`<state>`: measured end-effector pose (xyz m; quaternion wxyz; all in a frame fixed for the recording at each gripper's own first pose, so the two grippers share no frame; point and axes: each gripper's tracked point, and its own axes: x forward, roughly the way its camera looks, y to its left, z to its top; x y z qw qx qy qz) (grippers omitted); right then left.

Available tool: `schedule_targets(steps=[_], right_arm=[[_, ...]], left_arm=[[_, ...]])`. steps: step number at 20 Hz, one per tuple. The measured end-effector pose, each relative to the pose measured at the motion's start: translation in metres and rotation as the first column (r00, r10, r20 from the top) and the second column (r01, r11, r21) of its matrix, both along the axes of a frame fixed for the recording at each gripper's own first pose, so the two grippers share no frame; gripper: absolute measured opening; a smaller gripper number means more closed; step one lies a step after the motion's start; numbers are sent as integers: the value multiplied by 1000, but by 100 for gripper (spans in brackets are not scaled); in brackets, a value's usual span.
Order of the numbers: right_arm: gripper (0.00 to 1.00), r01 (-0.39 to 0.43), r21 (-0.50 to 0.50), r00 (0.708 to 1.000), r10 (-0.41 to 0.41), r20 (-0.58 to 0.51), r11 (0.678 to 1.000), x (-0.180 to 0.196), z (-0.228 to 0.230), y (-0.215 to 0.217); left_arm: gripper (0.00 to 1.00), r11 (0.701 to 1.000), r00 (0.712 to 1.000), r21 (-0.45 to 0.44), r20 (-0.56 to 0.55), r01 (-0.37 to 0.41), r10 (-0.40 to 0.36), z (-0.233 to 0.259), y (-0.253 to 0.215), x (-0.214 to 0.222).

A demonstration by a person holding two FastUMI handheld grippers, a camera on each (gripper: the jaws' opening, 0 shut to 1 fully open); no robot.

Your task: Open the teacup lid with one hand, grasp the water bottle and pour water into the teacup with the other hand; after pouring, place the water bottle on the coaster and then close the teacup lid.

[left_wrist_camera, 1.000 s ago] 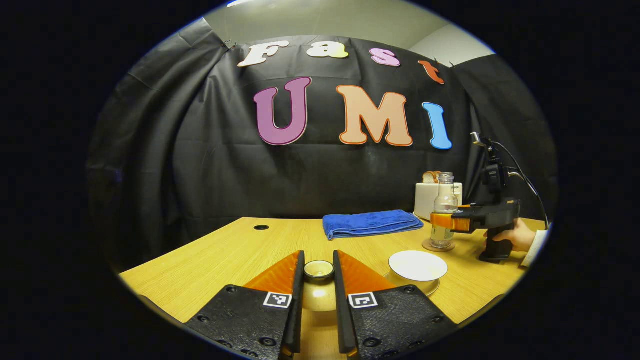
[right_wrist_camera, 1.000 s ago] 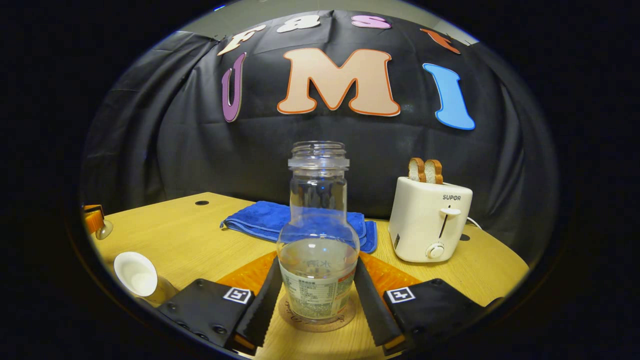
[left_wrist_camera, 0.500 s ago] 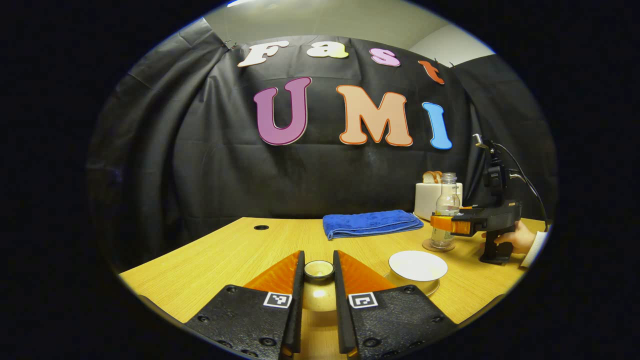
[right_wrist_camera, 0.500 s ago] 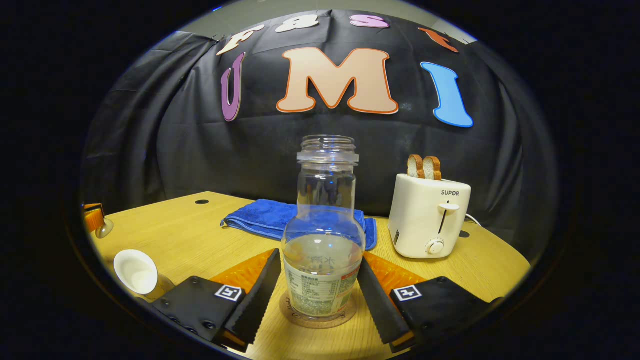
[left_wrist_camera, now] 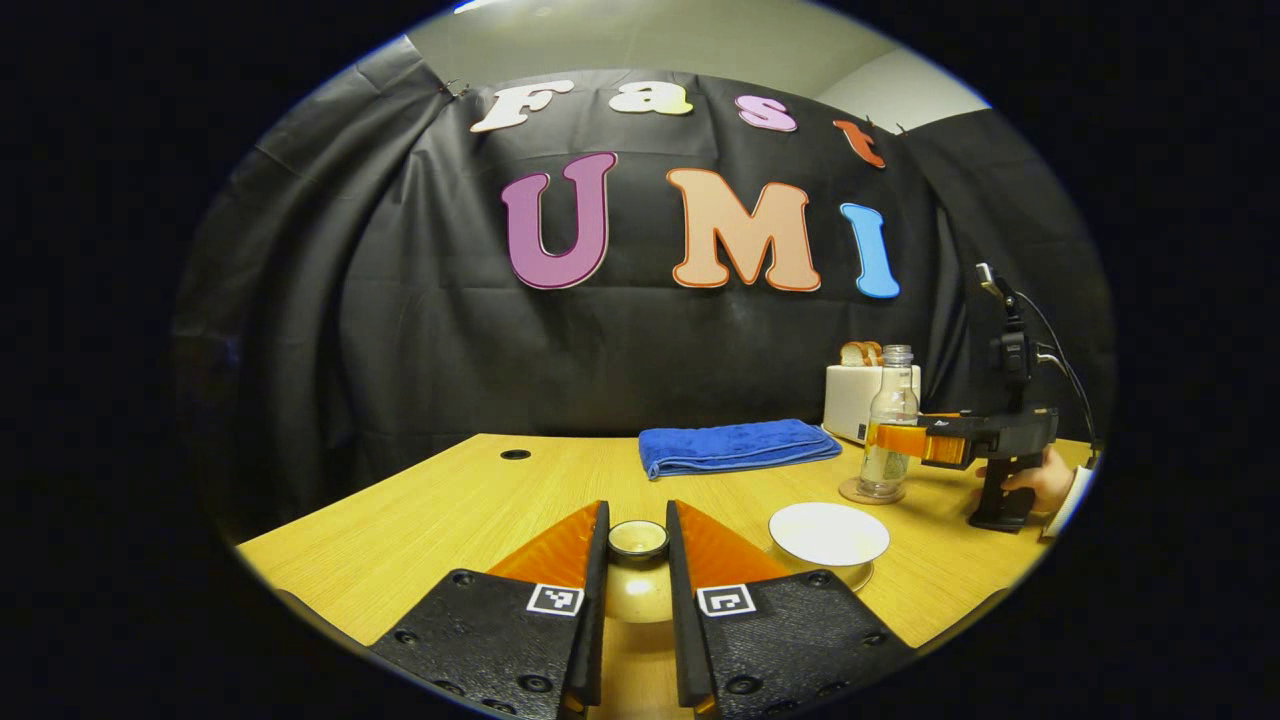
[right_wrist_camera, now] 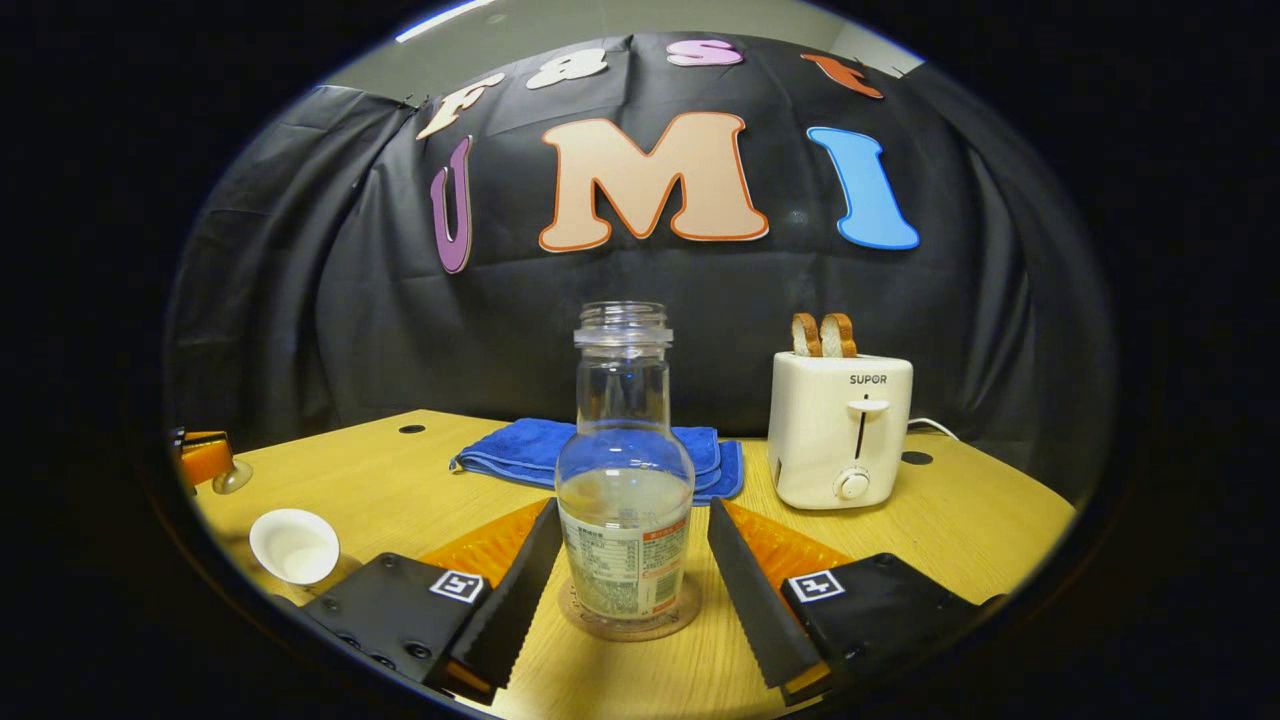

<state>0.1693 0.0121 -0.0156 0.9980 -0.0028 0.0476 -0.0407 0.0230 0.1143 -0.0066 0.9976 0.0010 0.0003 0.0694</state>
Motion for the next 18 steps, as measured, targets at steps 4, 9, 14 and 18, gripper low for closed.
schedule_targets(steps=[4, 9, 14, 18], right_arm=[[93, 0, 4, 1000, 0, 25, 1000, -21, 6, -3], [92, 22, 2, 995, -22, 97, 1000, -52, 16, -11], [91, -18, 2, 995, 18, 95, 1000, -76, 18, -6], [91, -15, 1, 995, 15, 96, 1000, -89, 18, -9]], left_arm=[[27, 1000, 1000, 0, 0, 29, -29, -1, -16, 11], [27, 997, 997, 0, 1, 78, -78, 0, -36, 21], [27, 994, 994, -1, -1, 107, -107, 0, -53, 33], [27, 990, 990, -1, -3, 141, -141, 0, -69, 40]])
